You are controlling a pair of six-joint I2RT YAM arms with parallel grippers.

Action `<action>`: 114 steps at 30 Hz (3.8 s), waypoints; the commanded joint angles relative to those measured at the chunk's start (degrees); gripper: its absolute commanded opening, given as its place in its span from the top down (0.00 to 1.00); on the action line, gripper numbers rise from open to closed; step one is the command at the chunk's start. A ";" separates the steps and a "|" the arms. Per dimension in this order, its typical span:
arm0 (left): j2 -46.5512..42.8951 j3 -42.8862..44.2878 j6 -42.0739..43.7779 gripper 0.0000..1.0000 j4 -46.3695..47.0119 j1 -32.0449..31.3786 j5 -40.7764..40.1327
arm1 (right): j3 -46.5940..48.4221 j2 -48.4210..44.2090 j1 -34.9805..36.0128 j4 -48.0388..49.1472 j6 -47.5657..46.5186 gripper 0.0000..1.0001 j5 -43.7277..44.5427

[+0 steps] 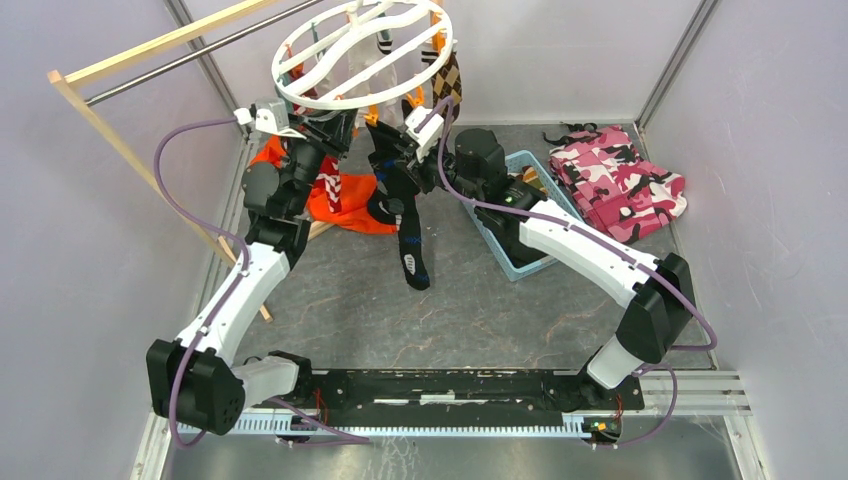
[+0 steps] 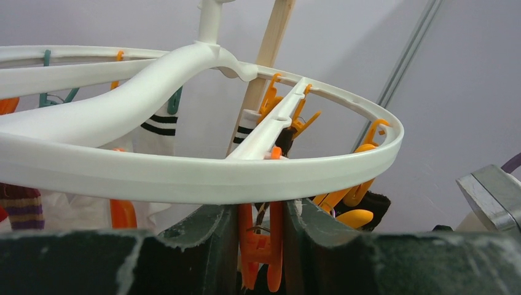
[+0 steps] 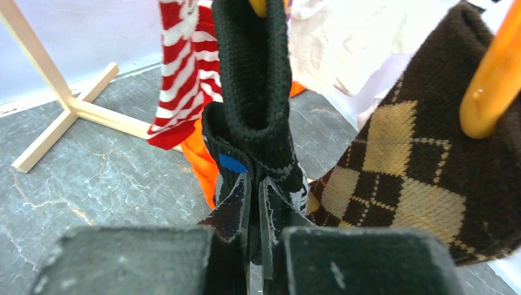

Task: Clip the socks to the hanger
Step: Clamp the sock onto the hanger.

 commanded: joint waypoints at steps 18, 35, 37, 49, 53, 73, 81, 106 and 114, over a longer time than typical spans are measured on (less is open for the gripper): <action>-1.77 4.55 -5.10 0.98 -8.13 -0.66 -5.85 | 13.38 1.37 2.21 -5.19 2.83 1.00 -1.91; -1.58 4.47 -6.01 0.98 -7.68 -0.70 -4.93 | 16.53 4.37 2.59 -6.47 4.79 1.00 1.48; -1.61 4.31 -5.99 0.98 -7.67 -0.66 -4.83 | 17.15 4.54 2.56 -6.38 4.97 1.00 1.13; -1.59 4.11 -6.07 0.98 -7.55 -0.69 -4.46 | 18.19 4.25 2.59 -6.01 5.83 1.00 0.83; -1.58 4.02 -6.07 0.98 -7.52 -0.70 -4.57 | 18.61 4.21 2.58 -5.95 5.86 1.00 0.83; -1.76 3.32 -5.54 0.98 -7.37 -0.70 -4.34 | 17.48 2.14 2.59 -5.76 4.54 1.00 1.14; -1.51 3.40 -5.54 0.98 -7.15 -0.70 -4.37 | 17.15 1.32 2.58 -5.77 4.02 1.00 1.03; -1.58 3.67 -4.85 0.98 -7.12 -0.70 -3.92 | 13.53 -1.41 2.53 -7.29 2.96 1.00 0.68; -1.75 3.59 -5.02 0.98 -7.11 -0.70 -3.63 | 15.16 -0.12 2.49 -7.02 3.44 1.00 0.18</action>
